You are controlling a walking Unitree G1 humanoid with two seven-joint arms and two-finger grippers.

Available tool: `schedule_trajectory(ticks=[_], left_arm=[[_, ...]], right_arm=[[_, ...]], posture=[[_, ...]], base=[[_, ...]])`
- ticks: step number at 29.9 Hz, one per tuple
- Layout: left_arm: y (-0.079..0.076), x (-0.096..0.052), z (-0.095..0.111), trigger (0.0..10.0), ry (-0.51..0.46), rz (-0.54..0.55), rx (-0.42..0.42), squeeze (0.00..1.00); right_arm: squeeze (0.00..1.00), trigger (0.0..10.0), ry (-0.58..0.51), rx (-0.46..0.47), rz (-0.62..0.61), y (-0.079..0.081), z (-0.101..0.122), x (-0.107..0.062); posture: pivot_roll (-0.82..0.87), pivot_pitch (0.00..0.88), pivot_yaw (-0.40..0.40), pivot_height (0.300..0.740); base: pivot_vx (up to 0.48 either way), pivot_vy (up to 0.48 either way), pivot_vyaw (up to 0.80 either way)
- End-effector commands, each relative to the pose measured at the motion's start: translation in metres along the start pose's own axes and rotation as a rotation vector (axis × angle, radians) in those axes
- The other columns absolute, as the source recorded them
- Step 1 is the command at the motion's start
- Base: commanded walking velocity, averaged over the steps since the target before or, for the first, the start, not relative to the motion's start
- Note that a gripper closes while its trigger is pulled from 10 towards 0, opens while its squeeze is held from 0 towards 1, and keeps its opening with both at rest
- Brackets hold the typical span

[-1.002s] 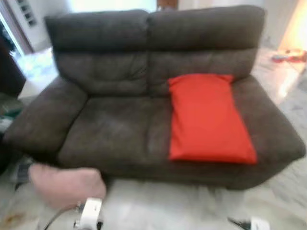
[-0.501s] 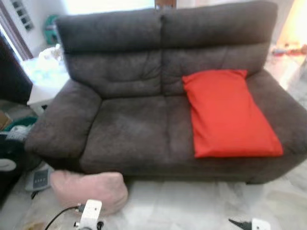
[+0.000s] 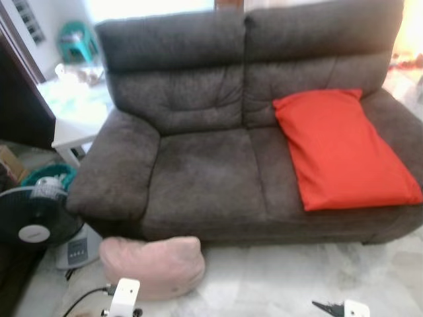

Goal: Move the pillow to the sofa from floor

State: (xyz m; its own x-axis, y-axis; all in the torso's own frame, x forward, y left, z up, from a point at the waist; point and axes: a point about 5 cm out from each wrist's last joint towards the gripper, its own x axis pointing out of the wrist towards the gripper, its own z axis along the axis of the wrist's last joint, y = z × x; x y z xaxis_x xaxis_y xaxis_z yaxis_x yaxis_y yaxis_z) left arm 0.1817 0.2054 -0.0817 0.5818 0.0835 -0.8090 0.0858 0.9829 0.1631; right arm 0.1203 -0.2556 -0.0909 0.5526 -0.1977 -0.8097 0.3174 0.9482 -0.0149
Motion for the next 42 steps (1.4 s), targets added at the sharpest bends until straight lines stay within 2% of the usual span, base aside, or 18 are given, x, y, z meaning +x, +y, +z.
schedule_trajectory(ticks=[1,19,42], left_arm=[[0.0059,-0.0013,-0.0064,10.0,0.028,0.011,0.011,0.0],[0.006,-0.0012,-0.0059,10.0,0.026,0.011,0.01,0.0],[0.0044,-0.0012,-0.0058,10.0,0.022,0.009,0.012,0.0]], right_arm=[[0.0,10.0,-0.009,0.003,0.016,0.0053,0.0037,0.0018],[0.0,10.0,-0.005,-0.018,0.026,0.0056,0.0043,0.002],[0.0,10.0,-0.001,-0.043,0.029,0.0042,0.0047,0.0019]], posture=[[0.04,0.0,0.032,0.74],[0.05,0.0,0.026,0.74],[0.05,0.0,0.018,0.74]], base=[[0.0,0.48,0.0],[0.0,0.47,0.0],[0.0,0.0,0.0]])
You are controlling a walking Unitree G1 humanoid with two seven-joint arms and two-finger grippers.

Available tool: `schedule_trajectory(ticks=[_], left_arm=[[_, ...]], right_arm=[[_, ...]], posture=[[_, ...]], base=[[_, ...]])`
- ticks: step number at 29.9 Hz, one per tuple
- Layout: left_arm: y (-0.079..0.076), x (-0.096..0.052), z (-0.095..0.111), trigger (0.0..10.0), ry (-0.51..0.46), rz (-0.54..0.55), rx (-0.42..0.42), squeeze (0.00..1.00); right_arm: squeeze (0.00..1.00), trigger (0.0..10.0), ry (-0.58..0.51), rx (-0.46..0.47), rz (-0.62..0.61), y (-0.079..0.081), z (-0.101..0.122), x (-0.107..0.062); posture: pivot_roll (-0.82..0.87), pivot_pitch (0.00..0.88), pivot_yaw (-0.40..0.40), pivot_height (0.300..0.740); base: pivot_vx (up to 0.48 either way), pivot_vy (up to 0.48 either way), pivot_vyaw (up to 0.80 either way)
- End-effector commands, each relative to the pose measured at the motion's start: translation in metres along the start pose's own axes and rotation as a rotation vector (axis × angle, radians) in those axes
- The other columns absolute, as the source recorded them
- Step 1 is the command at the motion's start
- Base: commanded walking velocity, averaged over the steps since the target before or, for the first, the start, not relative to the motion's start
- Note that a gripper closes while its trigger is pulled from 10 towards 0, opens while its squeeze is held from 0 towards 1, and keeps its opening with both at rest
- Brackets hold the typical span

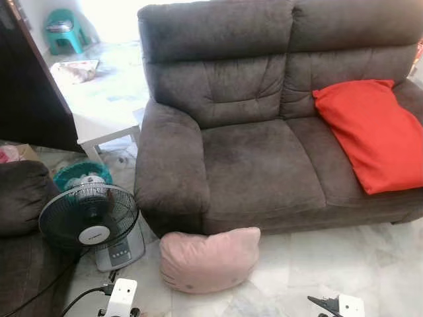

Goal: Move the pillow to the sofa from floor

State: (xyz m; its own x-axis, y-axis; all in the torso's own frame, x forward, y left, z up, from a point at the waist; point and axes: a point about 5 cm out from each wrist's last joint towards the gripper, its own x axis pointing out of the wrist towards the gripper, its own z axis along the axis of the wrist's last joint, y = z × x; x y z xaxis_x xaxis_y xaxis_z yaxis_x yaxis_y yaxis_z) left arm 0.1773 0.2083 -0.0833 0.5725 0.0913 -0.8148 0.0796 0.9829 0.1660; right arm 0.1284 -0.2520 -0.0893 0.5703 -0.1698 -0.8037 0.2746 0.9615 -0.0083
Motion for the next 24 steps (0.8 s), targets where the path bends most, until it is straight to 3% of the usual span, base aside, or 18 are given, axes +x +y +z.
schedule_trajectory(ticks=[1,8,13,24], left_arm=[[0.0024,-0.0001,-0.001,10.0,0.01,0.005,0.012,0.0],[0.0041,-0.0001,-0.0008,10.0,0.012,0.014,0.005,0.0],[0.0048,-0.0001,-0.0003,10.0,0.01,0.02,0.001,0.0],[0.0047,0.0,-0.0001,10.0,0.009,0.024,0.001,0.0]], right_arm=[[0.0,10.0,0.011,-0.018,0.0,-0.0014,-0.0015,-0.0005],[0.0,10.0,0.01,-0.015,0.011,0.0007,-0.0011,0.0],[0.0,10.0,0.012,-0.001,0.005,0.001,-0.0014,0.0001],[0.0,10.0,0.01,-0.01,0.007,0.0006,-0.0007,0.0001]], posture=[[0.06,0.0,0.018,0.74],[0.06,0.0,0.021,0.74],[0.06,0.0,0.021,0.74],[0.06,0.0,0.019,0.74]], base=[[0.0,0.0,0.0],[0.0,0.0,0.57],[0.0,0.0,0.0],[0.289,0.0,0.0]])
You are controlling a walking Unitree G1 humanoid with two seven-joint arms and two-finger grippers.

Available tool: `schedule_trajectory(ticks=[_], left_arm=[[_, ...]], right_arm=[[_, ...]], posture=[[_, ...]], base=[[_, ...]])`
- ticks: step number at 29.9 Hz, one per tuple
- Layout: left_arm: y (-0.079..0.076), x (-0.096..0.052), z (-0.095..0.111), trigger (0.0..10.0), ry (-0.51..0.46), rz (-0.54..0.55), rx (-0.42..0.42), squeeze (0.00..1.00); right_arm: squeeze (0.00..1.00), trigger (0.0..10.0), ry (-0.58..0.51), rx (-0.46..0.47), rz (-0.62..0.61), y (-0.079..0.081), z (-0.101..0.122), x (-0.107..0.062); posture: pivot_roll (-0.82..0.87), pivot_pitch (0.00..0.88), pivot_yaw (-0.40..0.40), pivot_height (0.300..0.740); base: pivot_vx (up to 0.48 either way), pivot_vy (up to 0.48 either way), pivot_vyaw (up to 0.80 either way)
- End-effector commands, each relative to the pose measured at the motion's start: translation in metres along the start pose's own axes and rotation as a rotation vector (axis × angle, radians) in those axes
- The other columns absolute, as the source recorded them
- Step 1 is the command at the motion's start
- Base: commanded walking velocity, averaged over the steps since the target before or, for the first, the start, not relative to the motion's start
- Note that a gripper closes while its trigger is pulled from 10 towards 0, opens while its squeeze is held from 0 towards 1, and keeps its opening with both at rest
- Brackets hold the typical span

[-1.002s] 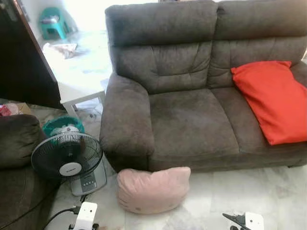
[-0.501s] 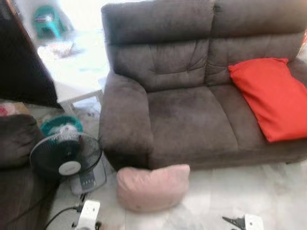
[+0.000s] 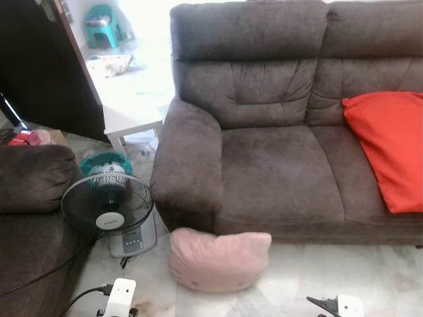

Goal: Move the pillow to the sofa from floor

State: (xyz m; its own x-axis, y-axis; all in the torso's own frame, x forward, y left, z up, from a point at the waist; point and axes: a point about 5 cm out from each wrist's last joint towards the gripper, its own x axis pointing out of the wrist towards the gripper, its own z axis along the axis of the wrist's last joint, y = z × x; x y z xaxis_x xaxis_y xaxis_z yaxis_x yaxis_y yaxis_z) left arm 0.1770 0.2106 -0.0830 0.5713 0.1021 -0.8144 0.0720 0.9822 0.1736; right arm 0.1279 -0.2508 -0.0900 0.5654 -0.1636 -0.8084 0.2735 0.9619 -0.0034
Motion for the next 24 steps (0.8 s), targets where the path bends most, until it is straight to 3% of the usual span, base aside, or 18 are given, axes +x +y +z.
schedule_trajectory(ticks=[1,4,9,14,24], left_arm=[[0.0024,0.0002,0.0004,10.0,0.007,0.014,0.003,0.0],[0.0022,0.0002,0.0003,10.0,0.007,0.014,0.001,0.0],[0.0018,0.0002,0.0,10.0,0.009,0.013,-0.001,0.0],[0.0018,0.0001,-0.0004,10.0,0.011,0.014,0.002,0.0],[0.0028,0.0001,0.0,10.0,0.011,0.015,0.013,0.0]], right_arm=[[0.0,10.0,0.002,-0.011,0.002,-0.0004,0.0004,0.0001],[0.0,10.0,0.003,-0.027,0.006,-0.0006,0.0008,0.0001],[0.0,10.0,0.005,-0.018,0.008,-0.001,0.0004,0.0],[0.0,10.0,0.005,-0.008,0.003,-0.0013,-0.0002,-0.0002],[0.0,10.0,0.003,-0.001,0.0,-0.0007,-0.0003,-0.0001]], posture=[[0.06,0.0,0.019,0.74],[0.05,0.0,0.018,0.74],[0.05,0.0,0.016,0.74],[0.05,0.0,0.016,0.74],[0.06,0.0,0.017,0.74]], base=[[0.311,0.0,0.0],[0.312,0.0,0.0],[0.31,0.0,0.73],[0.313,0.0,0.0],[0.0,0.0,0.0]])
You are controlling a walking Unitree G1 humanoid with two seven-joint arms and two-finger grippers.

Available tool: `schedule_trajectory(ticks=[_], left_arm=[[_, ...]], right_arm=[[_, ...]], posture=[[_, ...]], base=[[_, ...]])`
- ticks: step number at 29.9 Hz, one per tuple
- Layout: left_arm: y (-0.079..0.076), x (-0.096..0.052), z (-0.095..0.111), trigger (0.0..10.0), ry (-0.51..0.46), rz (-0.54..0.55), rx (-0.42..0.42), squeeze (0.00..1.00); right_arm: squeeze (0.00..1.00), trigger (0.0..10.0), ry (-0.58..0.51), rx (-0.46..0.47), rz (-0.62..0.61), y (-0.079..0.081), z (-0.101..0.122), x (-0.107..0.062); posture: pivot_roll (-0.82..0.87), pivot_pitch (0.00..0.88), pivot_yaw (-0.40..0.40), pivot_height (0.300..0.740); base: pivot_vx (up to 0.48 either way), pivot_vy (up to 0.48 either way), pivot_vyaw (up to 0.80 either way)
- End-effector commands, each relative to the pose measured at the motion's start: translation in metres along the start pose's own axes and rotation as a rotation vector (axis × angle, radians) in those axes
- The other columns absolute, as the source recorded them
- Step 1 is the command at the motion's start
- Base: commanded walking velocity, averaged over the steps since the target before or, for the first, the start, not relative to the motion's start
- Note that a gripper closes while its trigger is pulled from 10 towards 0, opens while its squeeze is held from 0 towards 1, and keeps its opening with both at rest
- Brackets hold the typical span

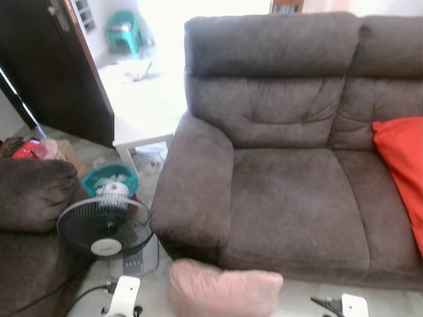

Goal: Move the pillow to the sofa from floor

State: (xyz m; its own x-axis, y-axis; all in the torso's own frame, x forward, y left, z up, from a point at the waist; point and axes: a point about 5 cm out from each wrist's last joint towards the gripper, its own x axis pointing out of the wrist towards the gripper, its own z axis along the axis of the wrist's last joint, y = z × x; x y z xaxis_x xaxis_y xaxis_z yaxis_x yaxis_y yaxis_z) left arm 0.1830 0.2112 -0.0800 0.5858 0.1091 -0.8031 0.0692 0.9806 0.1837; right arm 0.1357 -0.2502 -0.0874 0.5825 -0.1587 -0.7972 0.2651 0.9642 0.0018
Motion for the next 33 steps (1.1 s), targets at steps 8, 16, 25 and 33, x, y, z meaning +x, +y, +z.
schedule_trajectory(ticks=[8,16,25,33], left_arm=[[-0.007,0.001,0.007,10.0,-0.028,-0.006,0.011,0.0],[-0.011,0.001,0.012,10.0,-0.056,-0.016,0.0,0.0],[-0.012,0.001,0.011,10.0,-0.056,-0.017,-0.005,0.0],[-0.012,0.001,0.011,10.0,-0.058,-0.017,-0.007,0.0]], right_arm=[[0.0,10.0,0.022,0.004,-0.01,-0.003,-0.008,-0.002],[0.0,10.0,0.023,0.012,-0.014,-0.004,-0.008,-0.003],[0.0,10.0,0.026,0.008,-0.009,-0.004,-0.009,-0.003],[0.0,10.0,0.022,0.007,-0.007,-0.004,-0.008,-0.003]], posture=[[0.06,0.0,0.018,0.74],[0.06,0.0,0.017,0.74],[0.06,0.0,0.015,0.74],[0.06,0.0,0.016,0.74]], base=[[0.0,0.0,0.0],[0.0,0.0,0.0],[0.0,0.0,-0.32],[0.0,0.0,0.0]])
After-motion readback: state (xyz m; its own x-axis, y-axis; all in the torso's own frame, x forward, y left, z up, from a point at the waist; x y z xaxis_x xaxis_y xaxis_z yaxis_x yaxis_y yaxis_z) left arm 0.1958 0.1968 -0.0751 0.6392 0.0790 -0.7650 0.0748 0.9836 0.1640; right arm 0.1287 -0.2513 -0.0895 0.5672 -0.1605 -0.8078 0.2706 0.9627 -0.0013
